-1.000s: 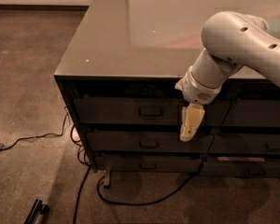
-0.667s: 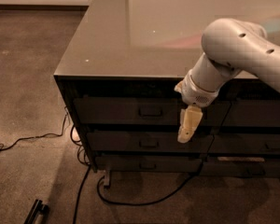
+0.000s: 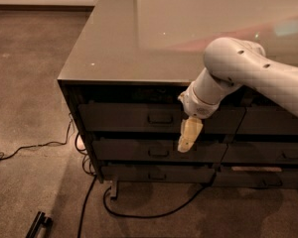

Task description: Open top drawer

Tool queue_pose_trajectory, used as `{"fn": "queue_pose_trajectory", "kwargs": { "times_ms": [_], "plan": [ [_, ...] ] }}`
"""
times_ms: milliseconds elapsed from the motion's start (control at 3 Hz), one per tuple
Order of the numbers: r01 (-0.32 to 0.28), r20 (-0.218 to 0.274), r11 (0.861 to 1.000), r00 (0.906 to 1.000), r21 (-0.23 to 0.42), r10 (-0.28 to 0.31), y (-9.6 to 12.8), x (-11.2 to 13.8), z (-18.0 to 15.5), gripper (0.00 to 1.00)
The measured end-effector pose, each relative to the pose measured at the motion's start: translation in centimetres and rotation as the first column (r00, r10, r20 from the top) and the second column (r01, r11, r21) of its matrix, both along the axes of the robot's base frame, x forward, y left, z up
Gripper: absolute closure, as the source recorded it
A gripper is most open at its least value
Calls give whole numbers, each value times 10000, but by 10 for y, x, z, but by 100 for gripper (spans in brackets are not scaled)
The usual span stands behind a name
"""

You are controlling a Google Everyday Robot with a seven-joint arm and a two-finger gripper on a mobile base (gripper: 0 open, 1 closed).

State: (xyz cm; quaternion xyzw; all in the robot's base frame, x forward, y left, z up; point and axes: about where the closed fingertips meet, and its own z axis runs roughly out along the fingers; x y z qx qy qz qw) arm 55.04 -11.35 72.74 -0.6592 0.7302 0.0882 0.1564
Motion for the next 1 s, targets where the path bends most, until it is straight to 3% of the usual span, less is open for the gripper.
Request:
{"fn": "queue_pose_trajectory", "kwargs": {
  "times_ms": [667, 1000],
  "plan": [
    [196, 212, 9969, 9996, -763, -180, 9, 20, -27, 0],
    [542, 184, 9925, 9985, -1093, -525, 0, 25, -40, 0]
  ]
}}
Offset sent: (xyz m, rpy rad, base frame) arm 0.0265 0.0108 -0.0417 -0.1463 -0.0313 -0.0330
